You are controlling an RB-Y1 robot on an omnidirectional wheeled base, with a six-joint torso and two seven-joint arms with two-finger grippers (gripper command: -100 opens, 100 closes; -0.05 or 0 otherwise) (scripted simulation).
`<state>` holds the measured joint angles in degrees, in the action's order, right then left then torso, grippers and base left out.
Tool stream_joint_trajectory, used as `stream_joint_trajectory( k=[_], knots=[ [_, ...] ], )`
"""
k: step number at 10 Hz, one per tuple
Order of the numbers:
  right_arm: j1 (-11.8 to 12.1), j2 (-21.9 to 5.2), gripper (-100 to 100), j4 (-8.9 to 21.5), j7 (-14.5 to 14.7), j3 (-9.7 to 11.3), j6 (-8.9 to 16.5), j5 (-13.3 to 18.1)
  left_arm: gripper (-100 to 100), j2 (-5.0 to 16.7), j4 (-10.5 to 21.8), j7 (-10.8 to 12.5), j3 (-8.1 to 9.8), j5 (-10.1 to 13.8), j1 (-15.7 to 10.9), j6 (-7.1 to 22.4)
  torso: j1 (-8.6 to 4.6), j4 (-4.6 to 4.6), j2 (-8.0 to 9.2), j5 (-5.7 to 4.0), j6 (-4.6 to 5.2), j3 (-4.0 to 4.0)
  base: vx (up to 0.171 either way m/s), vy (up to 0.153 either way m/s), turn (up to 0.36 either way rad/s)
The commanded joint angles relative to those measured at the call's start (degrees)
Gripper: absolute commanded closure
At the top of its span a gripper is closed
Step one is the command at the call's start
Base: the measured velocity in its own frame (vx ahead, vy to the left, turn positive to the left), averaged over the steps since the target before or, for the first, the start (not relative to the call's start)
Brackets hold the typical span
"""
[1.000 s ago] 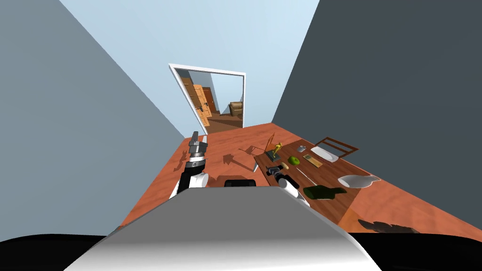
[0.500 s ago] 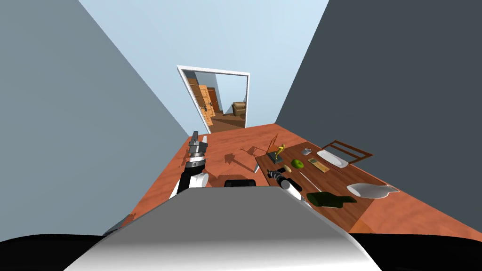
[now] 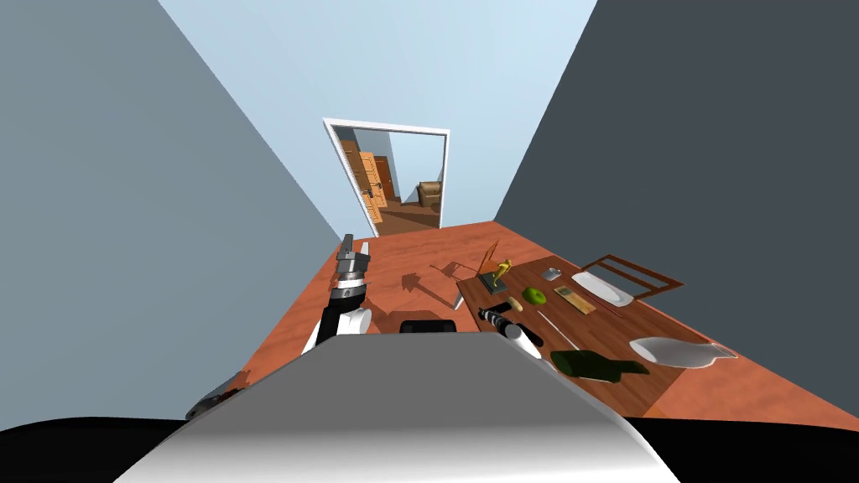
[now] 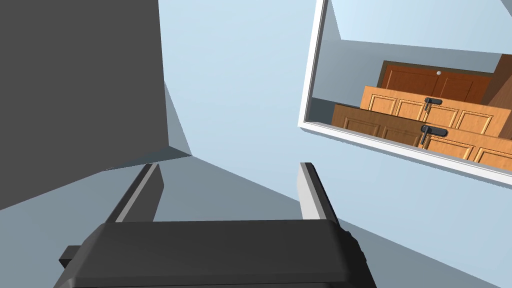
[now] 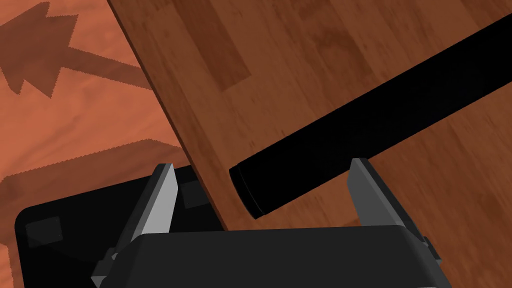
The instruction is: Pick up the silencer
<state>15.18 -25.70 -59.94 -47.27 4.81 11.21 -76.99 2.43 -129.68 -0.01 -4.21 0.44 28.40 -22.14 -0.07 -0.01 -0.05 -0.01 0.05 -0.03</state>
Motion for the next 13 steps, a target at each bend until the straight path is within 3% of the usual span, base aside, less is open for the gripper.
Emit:
stream_joint_trajectory(
  k=[1, 2, 3, 4, 9, 11, 12, 13],
  knots=[
    [0.16, 0.53, -100, 0.12, -2.28, -1.16, 1.00, 2.30, 0, 0.00, 0.00, 0.00, 0.00, 0.00, 0.00, 0.00, 0.00, 0.00, 0.00, 0.00, 0.00, 0.00, 0.004, -0.013, -0.009],
    [0.16, 0.53, -100, 0.12, -2.28, -1.16, 1.00, 2.30, 0, 0.00, 0.00, 0.00, 0.00, 0.00, 0.00, 0.00, 0.02, 0.01, 0.01, 0.01, 0.01, 0.01, 0.001, -0.004, -0.018],
    [-0.65, -0.07, -100, 3.14, -4.42, -1.23, 2.63, -1.13, 0, 0.00, 0.00, 0.00, 0.00, 0.00, 0.00, 0.00, 0.06, 0.01, 0.03, 0.01, 0.01, 0.02, 0.004, -0.011, 0.167],
    [-0.65, -0.07, -100, 3.72, -4.85, -1.23, 2.63, -1.13, 0, 0.00, 0.00, 0.00, 0.00, 0.00, -0.01, 0.00, 0.02, 0.01, 0.01, 0.01, -0.03, 0.01, 0.009, -0.022, 0.102],
    [-3.15, -1.60, -100, 12.28, -11.98, -1.62, 7.20, -9.90, 0, 0.00, 0.00, 0.00, 0.00, 0.00, 0.00, 0.00, -0.04, 0.00, -0.03, -0.01, 0.00, -0.02, 0.014, -0.028, 0.121],
    [-3.15, -1.60, -100, 13.75, -12.09, -1.62, 7.20, -10.71, 0, 0.00, 0.00, 0.00, 0.00, 0.00, 0.00, 0.00, -0.04, -0.01, -0.03, -0.01, 0.02, -0.02, 0.010, -0.020, 0.036],
    [-3.98, -2.04, -100, 15.80, -14.30, -1.81, 8.61, -12.74, 0, 0.00, 0.00, 0.00, 0.00, 0.00, 0.01, 0.00, 0.02, 0.00, -0.01, 0.00, 0.02, 0.00, 0.008, -0.014, 0.127],
    [-3.98, -2.04, -100, 16.83, -14.30, -1.81, 8.61, -13.61, 0, 0.00, 0.00, 0.00, 0.00, 0.00, 0.00, 0.00, 0.02, 0.00, -0.02, 0.01, -0.02, -0.01, 0.011, -0.022, 0.093]
  ],
)
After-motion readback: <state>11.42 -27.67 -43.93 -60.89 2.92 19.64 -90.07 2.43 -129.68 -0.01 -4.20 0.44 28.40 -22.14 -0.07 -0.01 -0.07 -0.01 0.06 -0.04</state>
